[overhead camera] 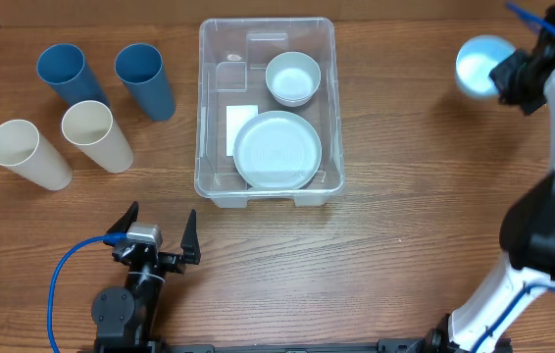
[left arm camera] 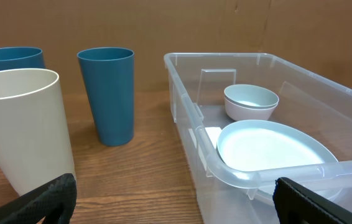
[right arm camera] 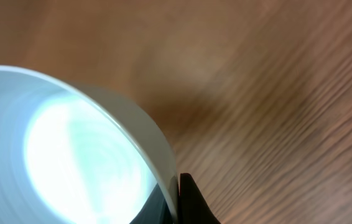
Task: Pack container
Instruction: 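Grasp the light-blue bowl rim with the right gripper and lift, then lower the light-blue bowl onto the stacked bowls and release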
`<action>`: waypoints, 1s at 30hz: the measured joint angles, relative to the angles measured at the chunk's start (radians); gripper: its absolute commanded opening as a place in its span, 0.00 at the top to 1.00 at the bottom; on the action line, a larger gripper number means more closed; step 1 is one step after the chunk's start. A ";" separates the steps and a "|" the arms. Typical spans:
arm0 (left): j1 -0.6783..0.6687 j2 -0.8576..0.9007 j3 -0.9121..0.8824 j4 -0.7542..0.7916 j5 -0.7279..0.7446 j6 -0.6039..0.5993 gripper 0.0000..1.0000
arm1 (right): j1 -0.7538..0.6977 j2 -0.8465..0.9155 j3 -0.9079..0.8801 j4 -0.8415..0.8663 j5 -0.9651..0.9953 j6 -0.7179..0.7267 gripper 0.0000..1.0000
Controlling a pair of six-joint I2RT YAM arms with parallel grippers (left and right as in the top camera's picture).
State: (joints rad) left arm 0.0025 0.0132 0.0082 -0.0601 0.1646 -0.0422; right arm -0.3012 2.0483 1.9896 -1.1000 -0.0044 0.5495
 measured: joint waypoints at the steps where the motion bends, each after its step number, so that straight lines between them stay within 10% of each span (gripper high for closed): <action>1: 0.000 0.000 0.000 0.000 0.000 0.000 0.00 | 0.014 -0.036 0.010 -0.003 0.000 -0.007 0.96; 9: 0.000 0.000 0.000 0.000 0.000 0.000 0.00 | 0.411 -0.264 0.058 0.069 -0.016 -0.051 0.96; 23: 0.000 0.000 0.000 0.000 0.000 0.000 0.00 | 0.681 0.094 0.058 0.262 0.088 -0.052 0.94; 25: 0.000 0.000 0.000 0.000 0.000 0.000 0.00 | 0.681 0.135 0.058 0.280 0.090 -0.053 0.82; 27: 0.000 0.000 0.000 0.000 0.000 0.000 0.00 | 0.681 0.161 0.058 0.302 0.090 -0.048 0.48; 30: 0.000 0.000 0.000 0.000 0.000 0.000 0.00 | 0.681 0.171 0.058 0.317 0.091 -0.063 0.39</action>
State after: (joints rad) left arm 0.0025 0.0132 0.0078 -0.0601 0.1646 -0.0422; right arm 0.3801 2.2192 2.0476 -0.7834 0.0868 0.4870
